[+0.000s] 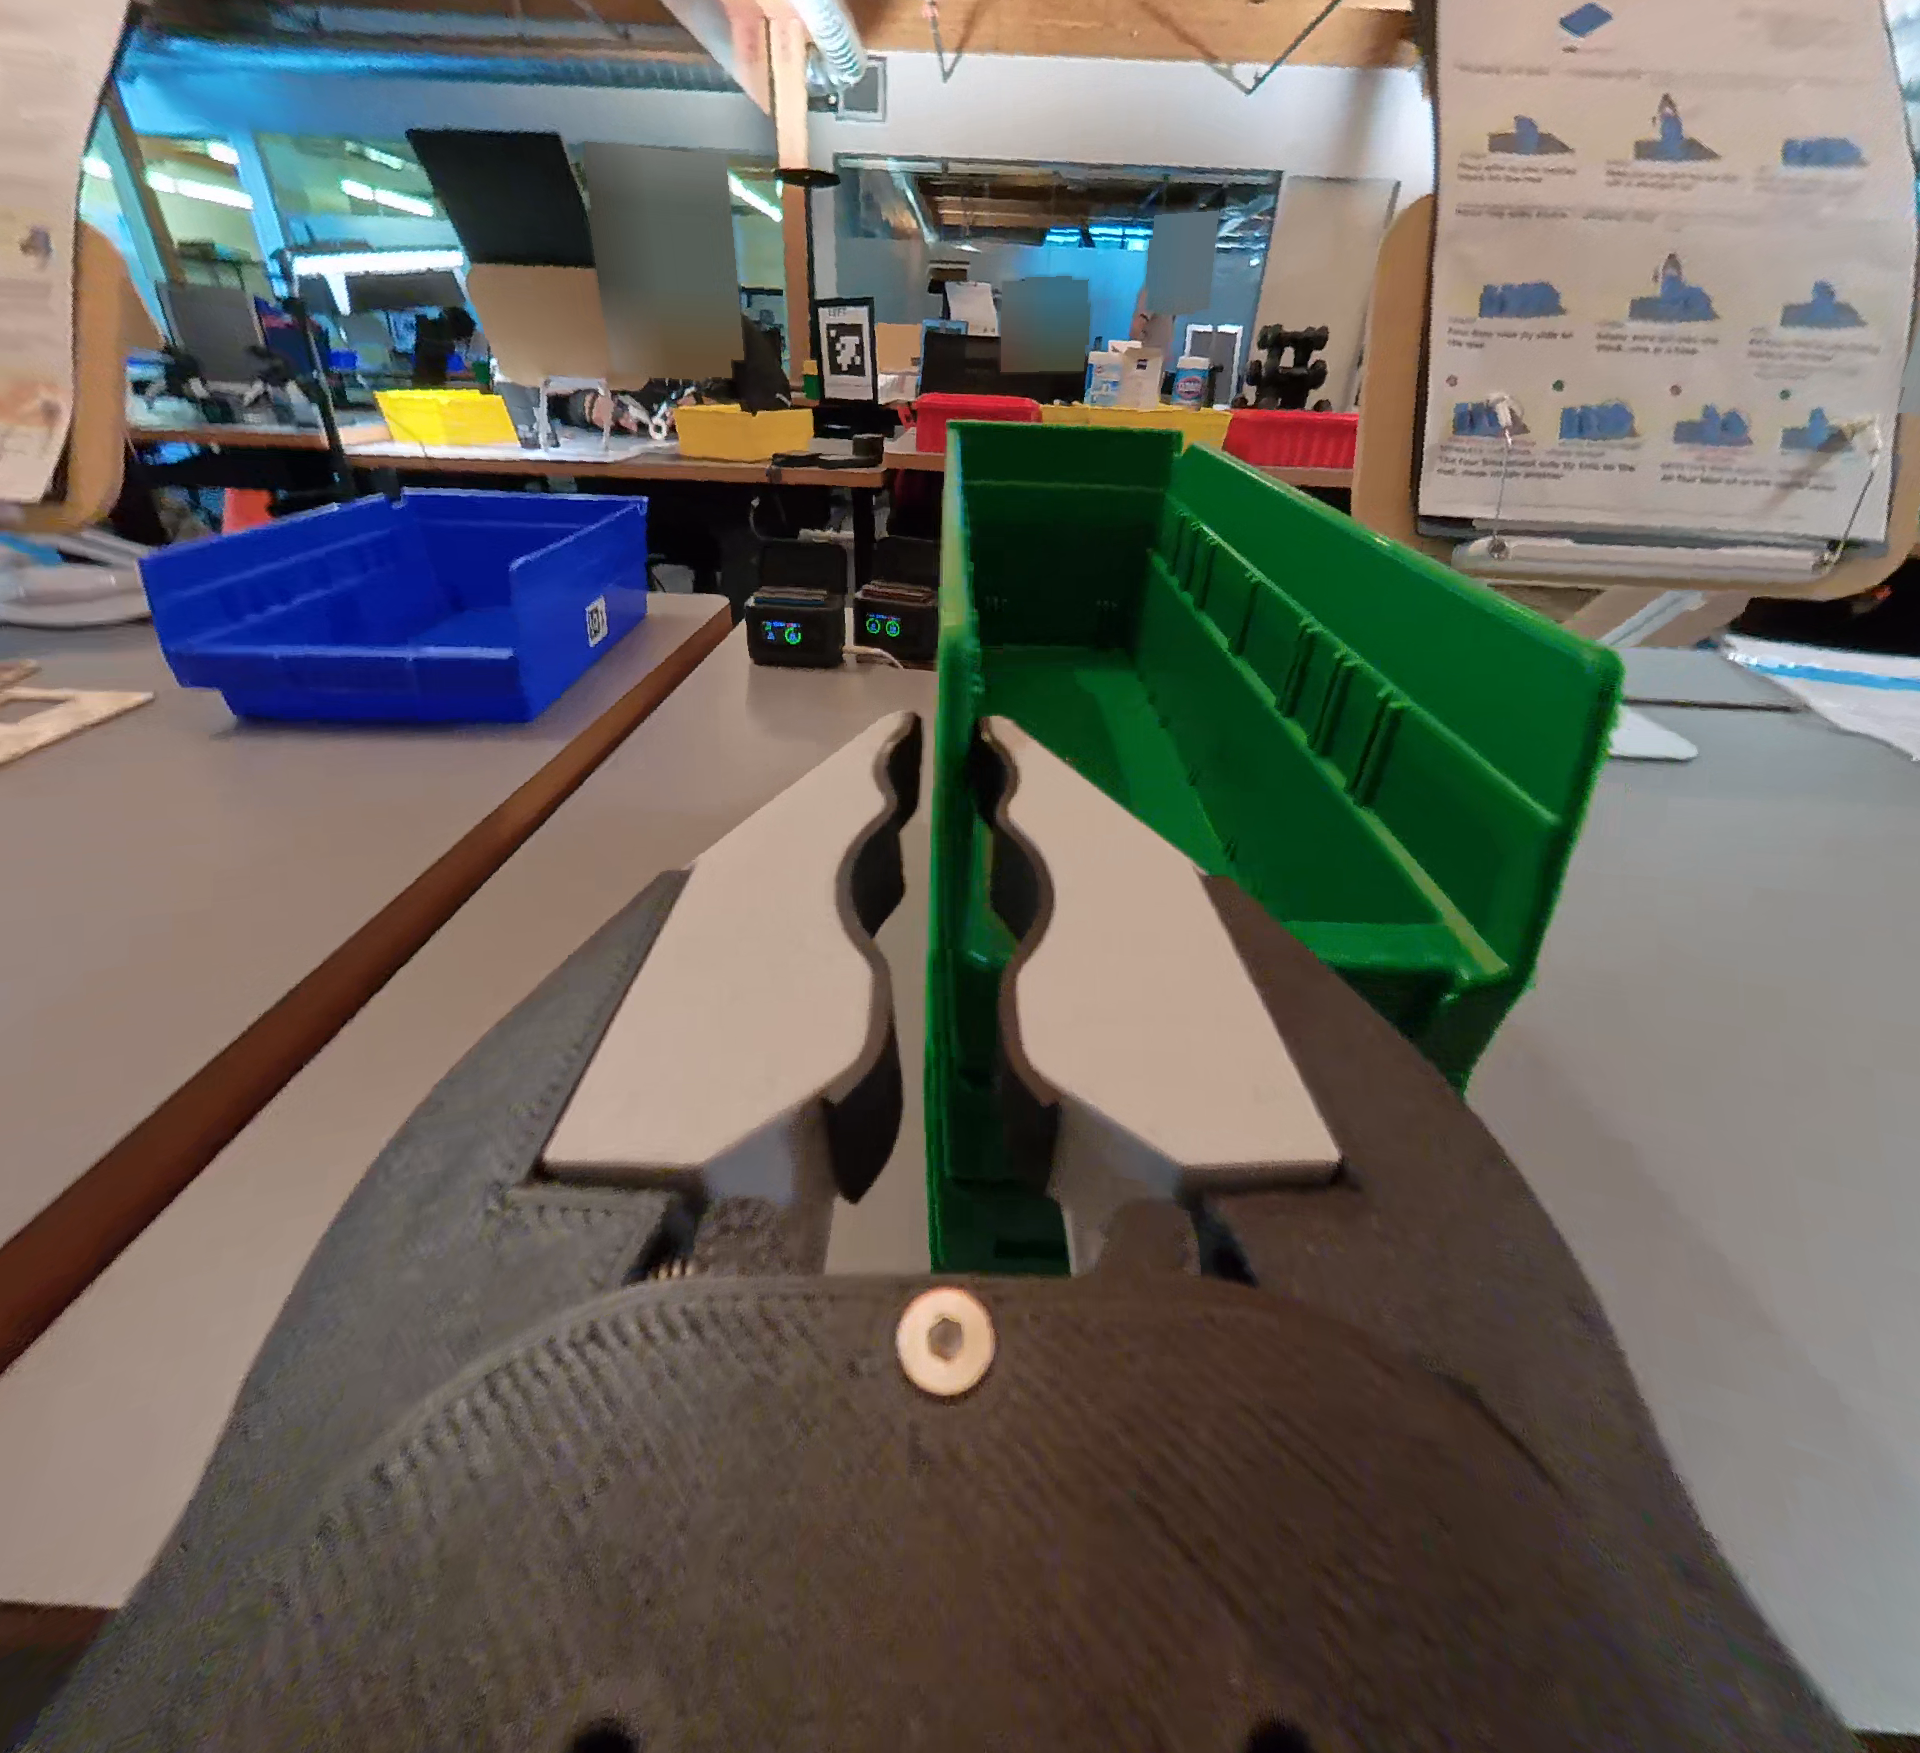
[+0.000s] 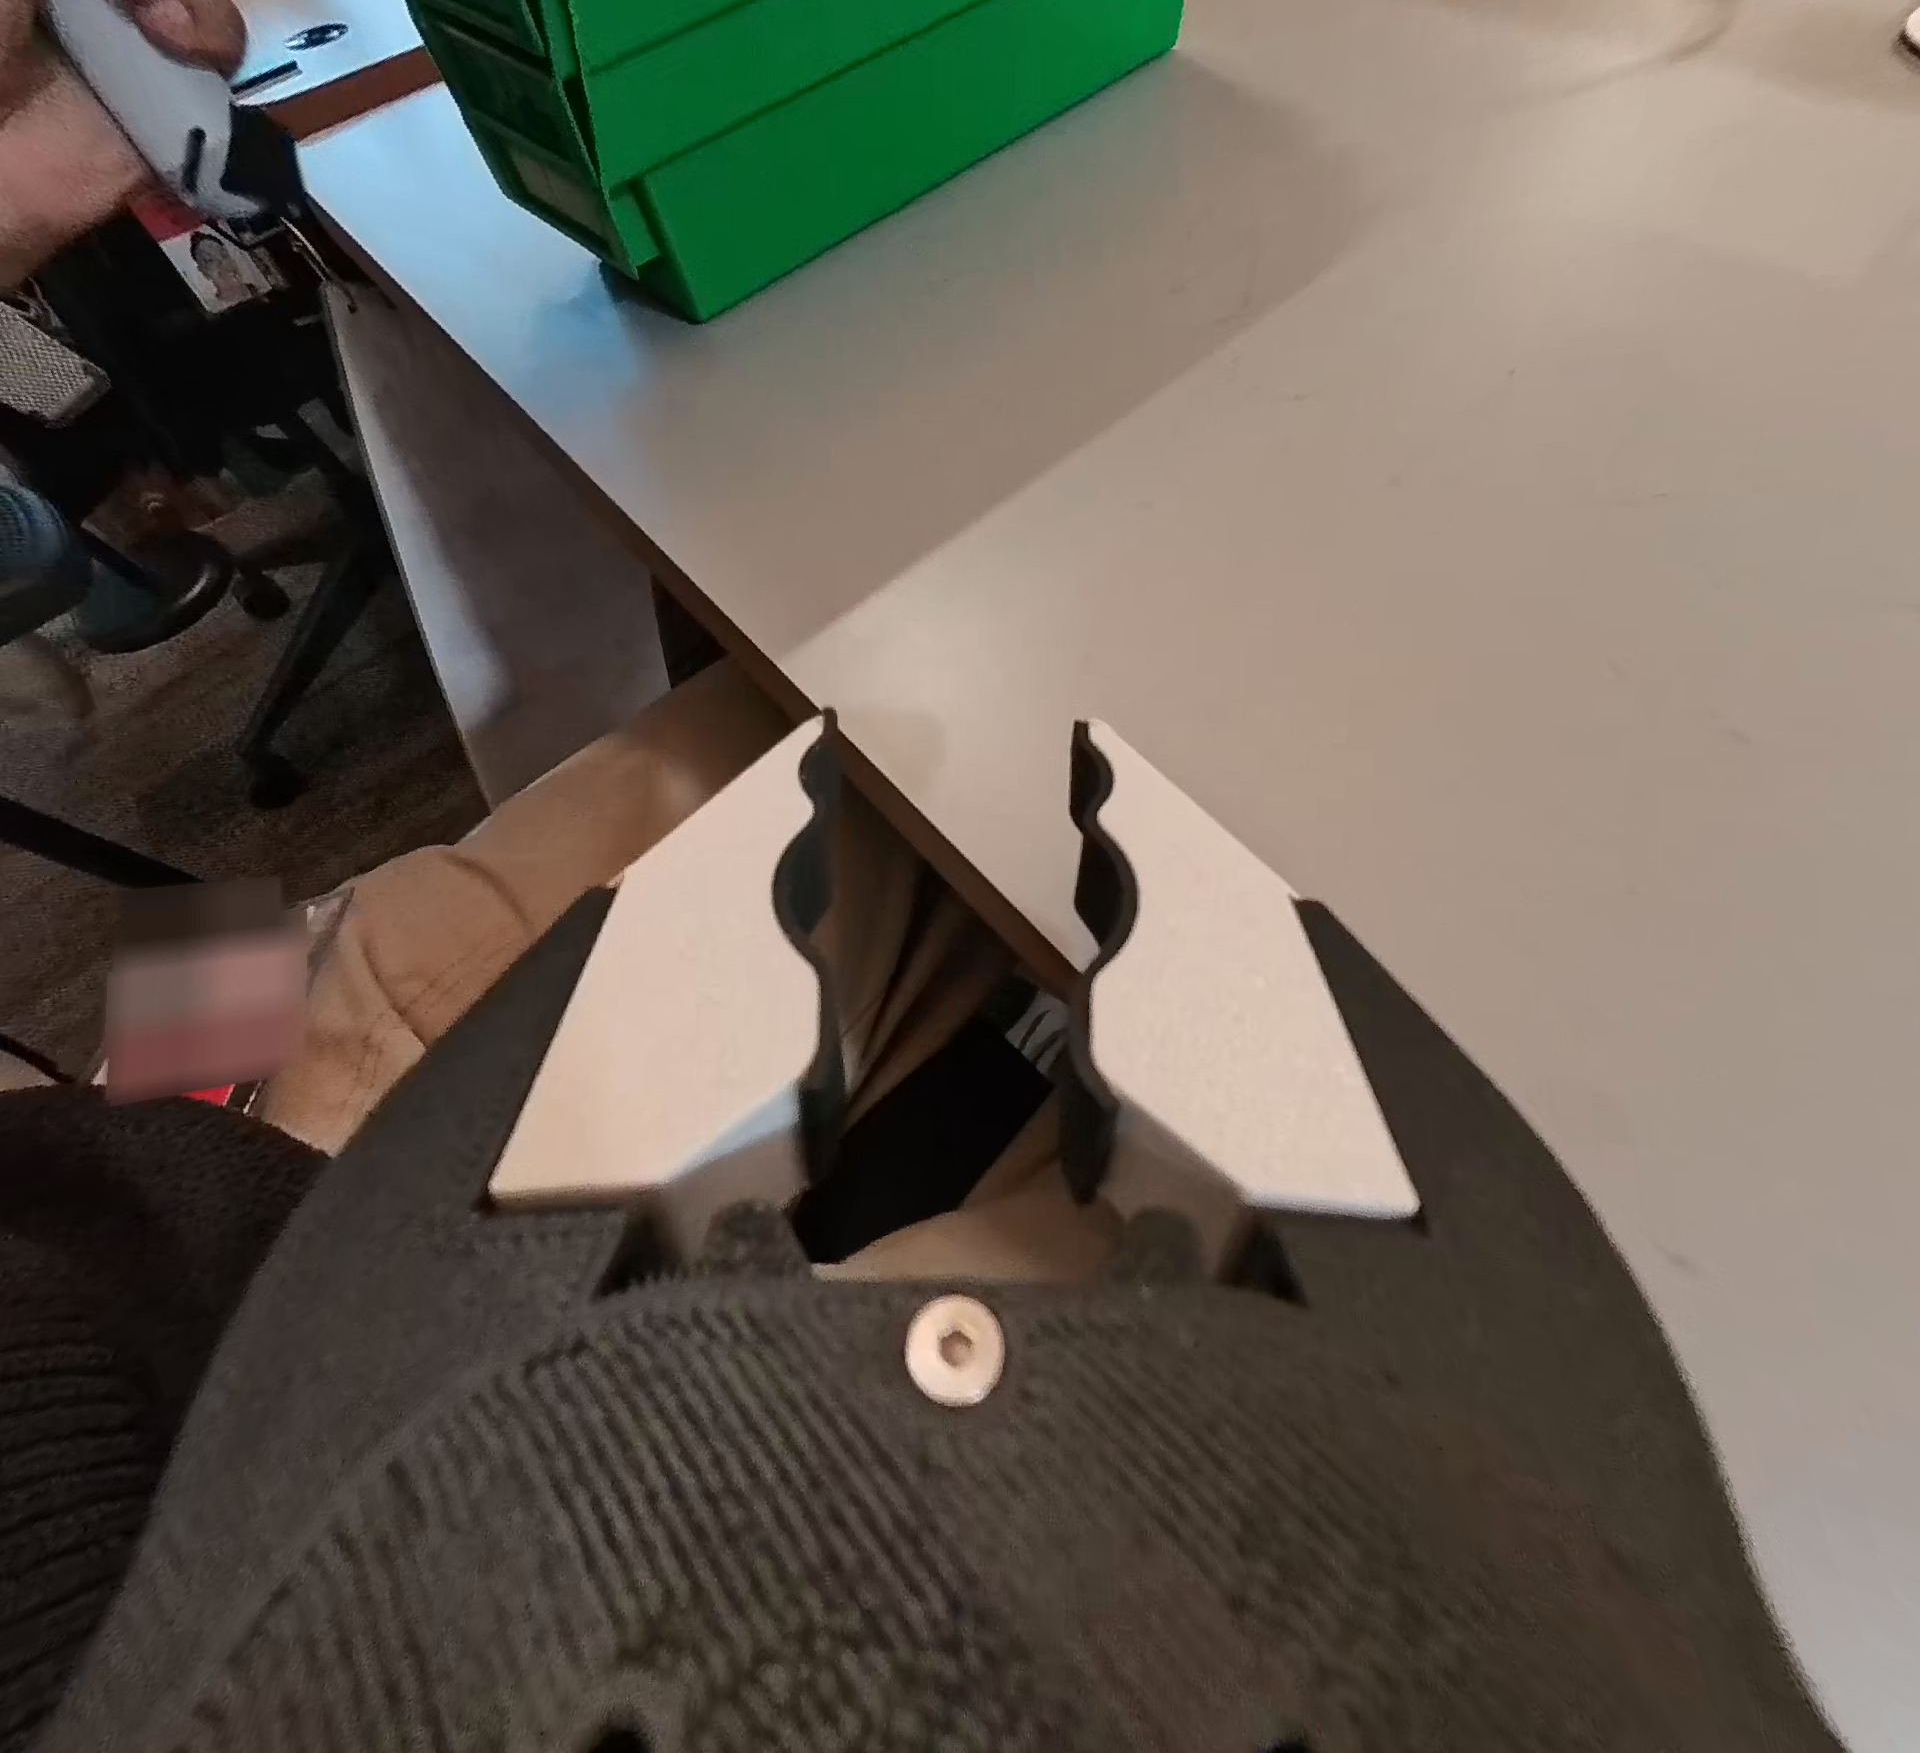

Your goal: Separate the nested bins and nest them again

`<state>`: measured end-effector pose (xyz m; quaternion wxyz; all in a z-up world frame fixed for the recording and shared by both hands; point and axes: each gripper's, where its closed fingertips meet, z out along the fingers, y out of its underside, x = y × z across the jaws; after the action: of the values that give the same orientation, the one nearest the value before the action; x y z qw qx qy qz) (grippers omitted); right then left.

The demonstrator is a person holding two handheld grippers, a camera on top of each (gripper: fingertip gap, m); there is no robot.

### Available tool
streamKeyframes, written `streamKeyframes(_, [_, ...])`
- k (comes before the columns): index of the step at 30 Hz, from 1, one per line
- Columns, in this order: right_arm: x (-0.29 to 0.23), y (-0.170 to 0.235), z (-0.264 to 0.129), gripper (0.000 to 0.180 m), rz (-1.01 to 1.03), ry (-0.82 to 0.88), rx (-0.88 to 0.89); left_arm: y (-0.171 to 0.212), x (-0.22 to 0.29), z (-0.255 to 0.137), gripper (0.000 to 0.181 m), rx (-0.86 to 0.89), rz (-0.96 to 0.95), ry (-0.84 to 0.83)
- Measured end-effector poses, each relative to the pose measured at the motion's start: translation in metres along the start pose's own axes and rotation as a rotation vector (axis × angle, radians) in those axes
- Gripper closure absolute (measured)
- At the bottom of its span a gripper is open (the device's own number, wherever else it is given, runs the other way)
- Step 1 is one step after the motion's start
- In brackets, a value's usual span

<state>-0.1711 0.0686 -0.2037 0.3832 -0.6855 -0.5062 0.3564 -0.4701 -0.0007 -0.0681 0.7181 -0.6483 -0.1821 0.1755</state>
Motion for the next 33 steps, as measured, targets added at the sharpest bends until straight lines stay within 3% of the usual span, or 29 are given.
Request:
streamKeyframes(3, [-0.001,0.003,0.002,0.137,-0.016,0.001,-0.014,-0.003,0.003,-0.001,0.180,0.010,0.067,-0.015])
streamKeyframes(14, [0.011,0.006,-0.008,0.138,0.014,0.054,-0.008,-0.020,-0.003,0.005,0.181,0.100,-0.171,0.037])
streamKeyframes(33, [0.008,0.006,-0.005,0.138,0.013,0.035,-0.014,-0.025,-0.010,-0.002,0.181,0.131,-0.306,0.094])
